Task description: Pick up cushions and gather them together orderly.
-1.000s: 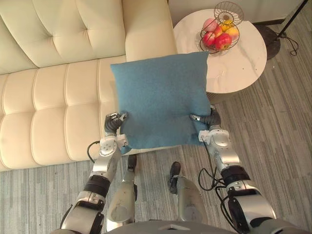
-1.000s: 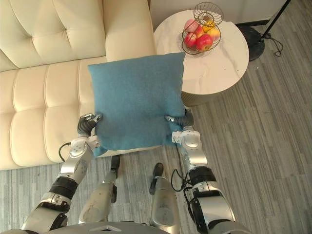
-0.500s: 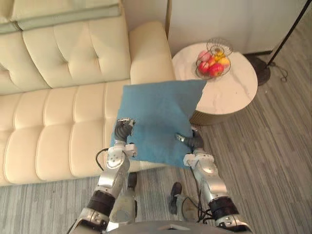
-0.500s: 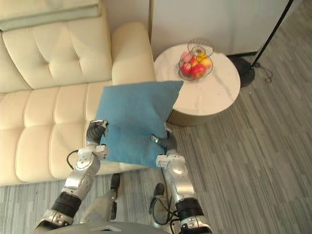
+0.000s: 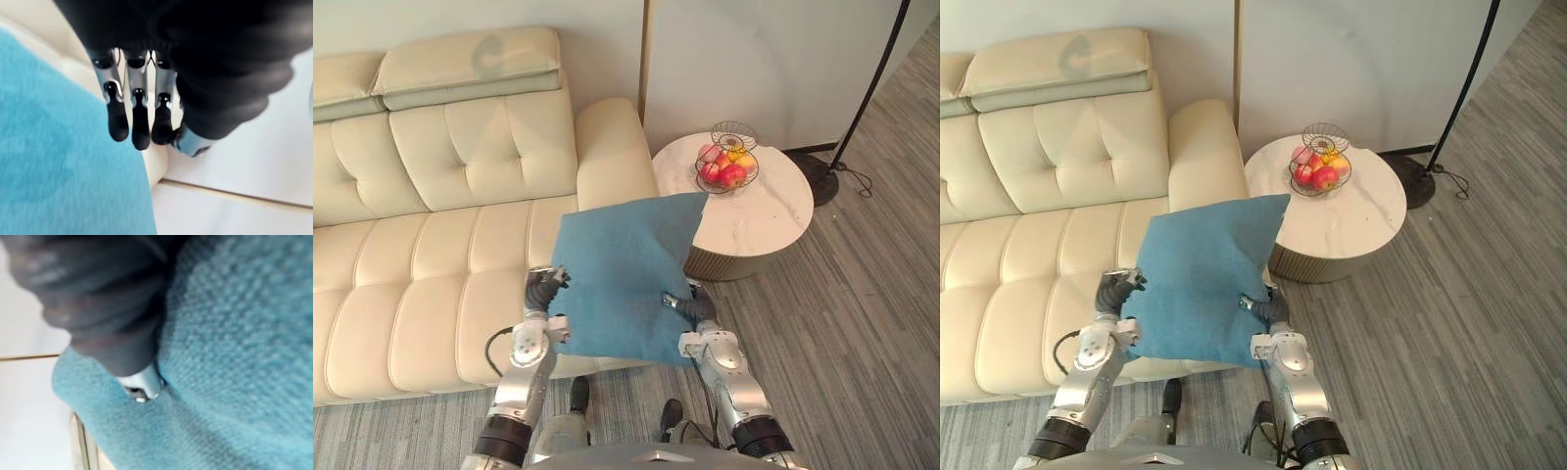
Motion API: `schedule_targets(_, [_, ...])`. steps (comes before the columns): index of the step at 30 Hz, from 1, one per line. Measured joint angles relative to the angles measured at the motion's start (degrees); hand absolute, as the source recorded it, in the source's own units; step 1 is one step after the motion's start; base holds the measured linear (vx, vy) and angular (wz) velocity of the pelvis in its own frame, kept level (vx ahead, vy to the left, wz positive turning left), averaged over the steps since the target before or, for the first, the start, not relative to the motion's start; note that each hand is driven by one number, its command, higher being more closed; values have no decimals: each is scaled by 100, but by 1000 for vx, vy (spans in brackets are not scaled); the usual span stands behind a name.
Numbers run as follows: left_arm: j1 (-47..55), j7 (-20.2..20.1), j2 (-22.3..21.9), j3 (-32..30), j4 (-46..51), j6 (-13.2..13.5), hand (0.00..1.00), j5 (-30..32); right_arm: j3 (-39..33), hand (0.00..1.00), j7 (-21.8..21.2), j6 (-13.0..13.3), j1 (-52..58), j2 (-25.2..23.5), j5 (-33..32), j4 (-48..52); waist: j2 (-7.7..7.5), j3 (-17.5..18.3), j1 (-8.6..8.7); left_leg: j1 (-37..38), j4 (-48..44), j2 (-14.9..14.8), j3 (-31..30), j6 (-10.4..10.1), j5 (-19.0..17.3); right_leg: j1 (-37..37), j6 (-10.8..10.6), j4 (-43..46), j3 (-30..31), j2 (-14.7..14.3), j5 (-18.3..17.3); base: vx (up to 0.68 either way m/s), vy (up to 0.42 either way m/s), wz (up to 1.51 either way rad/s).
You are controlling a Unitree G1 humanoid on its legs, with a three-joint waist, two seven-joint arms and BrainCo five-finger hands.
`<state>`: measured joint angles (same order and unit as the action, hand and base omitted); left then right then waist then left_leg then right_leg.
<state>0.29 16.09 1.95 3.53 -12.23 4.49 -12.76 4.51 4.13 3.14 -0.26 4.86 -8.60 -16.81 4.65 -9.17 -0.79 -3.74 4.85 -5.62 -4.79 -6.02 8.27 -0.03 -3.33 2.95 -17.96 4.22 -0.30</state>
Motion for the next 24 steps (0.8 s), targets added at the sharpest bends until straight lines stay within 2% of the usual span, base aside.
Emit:
schedule_targets(4, [23, 111, 257, -757, -368, -47, 0, 191, -187, 100, -20, -38, 0, -107, -1, -146, -51, 128, -53, -31, 3, 3, 3, 1, 0, 50, 3, -189, -8, -38, 90, 0, 0, 0])
schedule_targets(11, [25, 121, 382, -1138, -967, -73, 0, 166, -308, 100, -44, -66, 4, -103, 2, -247, -149, 179, -88, -77, 6, 13, -6, 1, 0, 84, 4, -348, -29, -52, 156, 0, 0, 0])
schedule_targets(18, [-188, 22, 450, -996, -1623, -112, 0, 128, -613, 100, -131, -65, -113, -89, -7, -241, -264, 143, -104, -643, 4, -5, -81, -7, 115, -517, 38, -195, -71, -63, 187, -12, -7, 2])
schedule_targets(24, [-766, -83, 518, -455, -2014, -157, 0, 173, -715, 100, -99, -44, -582, -78, -26, -202, -442, -163, -97, -1025, 3, 4, 3, -11, 213, -1242, 59, 456, 66, 35, 23, -45, -5, -9])
